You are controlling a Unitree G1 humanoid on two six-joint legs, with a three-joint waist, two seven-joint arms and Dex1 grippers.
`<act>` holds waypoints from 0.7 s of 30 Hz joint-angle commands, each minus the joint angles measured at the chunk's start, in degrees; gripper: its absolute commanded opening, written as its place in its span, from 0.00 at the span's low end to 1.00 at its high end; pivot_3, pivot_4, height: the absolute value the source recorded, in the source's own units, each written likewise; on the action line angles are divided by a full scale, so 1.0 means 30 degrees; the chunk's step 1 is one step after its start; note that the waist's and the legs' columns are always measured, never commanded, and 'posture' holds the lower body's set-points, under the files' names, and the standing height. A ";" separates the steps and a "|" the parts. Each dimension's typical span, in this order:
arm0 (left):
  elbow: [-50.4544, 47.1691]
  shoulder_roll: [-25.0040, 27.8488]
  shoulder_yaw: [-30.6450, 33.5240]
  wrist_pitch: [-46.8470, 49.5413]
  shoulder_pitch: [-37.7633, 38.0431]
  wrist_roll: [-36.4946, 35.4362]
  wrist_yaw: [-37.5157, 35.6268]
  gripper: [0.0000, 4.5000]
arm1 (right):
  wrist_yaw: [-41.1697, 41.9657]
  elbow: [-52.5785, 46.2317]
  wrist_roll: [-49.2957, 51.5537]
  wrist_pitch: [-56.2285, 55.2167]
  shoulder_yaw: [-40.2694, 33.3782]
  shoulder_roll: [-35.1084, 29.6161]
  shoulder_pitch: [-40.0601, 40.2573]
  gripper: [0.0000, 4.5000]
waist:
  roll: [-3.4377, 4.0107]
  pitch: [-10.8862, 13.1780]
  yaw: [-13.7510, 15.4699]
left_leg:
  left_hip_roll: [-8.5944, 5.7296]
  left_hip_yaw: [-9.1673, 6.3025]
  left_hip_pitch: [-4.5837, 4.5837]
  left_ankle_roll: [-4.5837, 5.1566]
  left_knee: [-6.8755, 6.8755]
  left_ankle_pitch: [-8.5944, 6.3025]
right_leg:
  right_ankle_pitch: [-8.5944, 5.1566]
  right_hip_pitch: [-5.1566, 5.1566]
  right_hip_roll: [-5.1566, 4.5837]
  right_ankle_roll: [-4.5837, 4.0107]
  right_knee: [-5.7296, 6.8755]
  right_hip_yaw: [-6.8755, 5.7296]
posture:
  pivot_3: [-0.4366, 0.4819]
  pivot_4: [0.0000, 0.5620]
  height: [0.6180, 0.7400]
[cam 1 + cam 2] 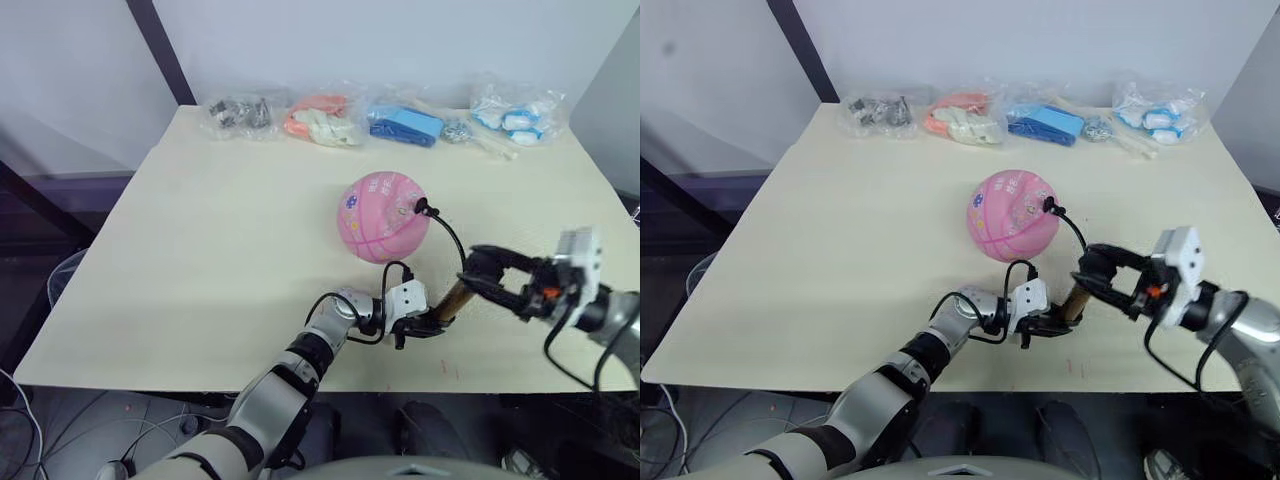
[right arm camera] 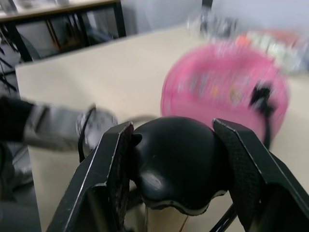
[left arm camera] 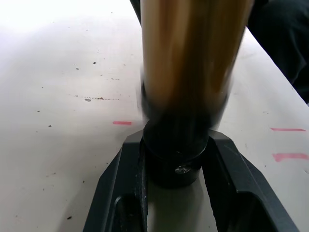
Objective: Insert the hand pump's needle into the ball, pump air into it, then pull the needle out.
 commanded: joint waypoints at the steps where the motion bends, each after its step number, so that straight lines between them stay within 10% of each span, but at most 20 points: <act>1: 0.0953 0.0208 -0.0457 0.0522 0.0548 0.0690 -0.0020 0.24 | 0.0109 -0.1244 0.2629 0.0989 -0.2390 -0.0972 -0.0859 0.47 | 0.0019 0.0017 0.0031 | 0.0000 -0.0002 -0.0006 0.0000 0.0000 0.0000 | 0.0000 0.0000 -0.0001 0.0000 -0.0001 -0.0005 | 0.48 0.27 1.00; 14: 0.1391 0.0011 -0.0537 0.0367 0.0345 0.0864 0.0048 0.24 | -0.0716 -0.0148 0.7797 0.4199 -0.6837 -0.4722 -0.4706 0.47 | 0.0086 0.0099 0.0156 | -0.0003 0.0016 -0.0038 0.0024 0.0011 -0.0013 | 0.0001 -0.0009 -0.0023 0.0003 -0.0013 -0.0009 | 0.48 0.27 1.00; 21: 0.1487 -0.0095 -0.0531 0.0378 0.0337 0.0867 0.0159 0.24 | -0.0527 -0.1230 0.6005 0.4271 -0.4807 -0.3724 -0.3095 0.47 | 0.0095 0.0105 0.0229 | -0.0002 0.0024 -0.0035 0.0029 0.0012 -0.0015 | 0.0002 -0.0010 -0.0026 0.0003 -0.0011 -0.0006 | 0.48 0.27 1.00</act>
